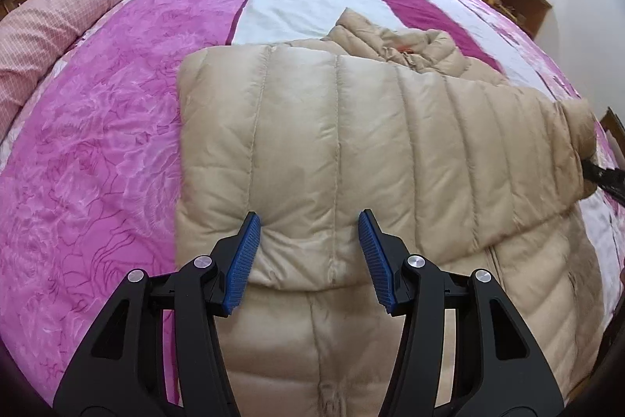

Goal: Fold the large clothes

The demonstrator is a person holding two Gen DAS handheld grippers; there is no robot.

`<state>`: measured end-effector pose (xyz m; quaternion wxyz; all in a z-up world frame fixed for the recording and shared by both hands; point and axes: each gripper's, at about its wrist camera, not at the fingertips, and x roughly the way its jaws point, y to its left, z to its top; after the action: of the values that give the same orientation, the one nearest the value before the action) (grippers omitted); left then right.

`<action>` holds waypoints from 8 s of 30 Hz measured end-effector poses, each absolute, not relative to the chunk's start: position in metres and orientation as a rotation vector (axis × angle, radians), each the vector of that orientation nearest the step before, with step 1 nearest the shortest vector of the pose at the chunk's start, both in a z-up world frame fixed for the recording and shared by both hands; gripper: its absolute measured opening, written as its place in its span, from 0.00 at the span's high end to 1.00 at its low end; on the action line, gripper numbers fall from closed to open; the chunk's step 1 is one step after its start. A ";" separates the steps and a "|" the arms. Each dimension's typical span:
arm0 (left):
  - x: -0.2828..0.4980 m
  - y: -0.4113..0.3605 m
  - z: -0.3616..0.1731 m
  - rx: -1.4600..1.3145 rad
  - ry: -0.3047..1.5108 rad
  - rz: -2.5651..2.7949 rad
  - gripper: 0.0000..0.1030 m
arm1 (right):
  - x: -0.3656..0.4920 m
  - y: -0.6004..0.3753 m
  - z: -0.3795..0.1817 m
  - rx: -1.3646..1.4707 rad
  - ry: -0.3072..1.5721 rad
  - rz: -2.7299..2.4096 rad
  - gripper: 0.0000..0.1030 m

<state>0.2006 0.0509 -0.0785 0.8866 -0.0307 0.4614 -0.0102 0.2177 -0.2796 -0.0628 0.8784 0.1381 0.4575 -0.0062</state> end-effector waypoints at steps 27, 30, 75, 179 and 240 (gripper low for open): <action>0.092 0.071 -0.039 -0.006 0.969 -0.052 0.49 | 0.069 -0.286 -0.027 0.198 0.963 0.183 0.43; 0.066 0.075 -0.041 -0.024 0.989 -0.054 0.49 | 0.045 -0.282 -0.035 0.156 0.974 0.171 0.41; -0.015 0.062 -0.092 -0.182 1.127 -0.251 0.45 | -0.007 -0.270 -0.104 0.156 1.054 0.248 0.29; 0.028 0.112 0.012 0.003 0.930 -0.080 0.31 | 0.091 -0.268 -0.034 0.363 0.881 0.124 0.23; 0.145 0.118 -0.027 -0.142 0.859 -0.142 0.92 | 0.137 -0.282 -0.036 0.322 0.816 0.204 0.90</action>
<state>0.1451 0.1180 -0.0267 0.9042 -0.0688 0.4158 -0.0689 0.1370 -0.2816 -0.0360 0.9002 0.1558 0.3945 0.0987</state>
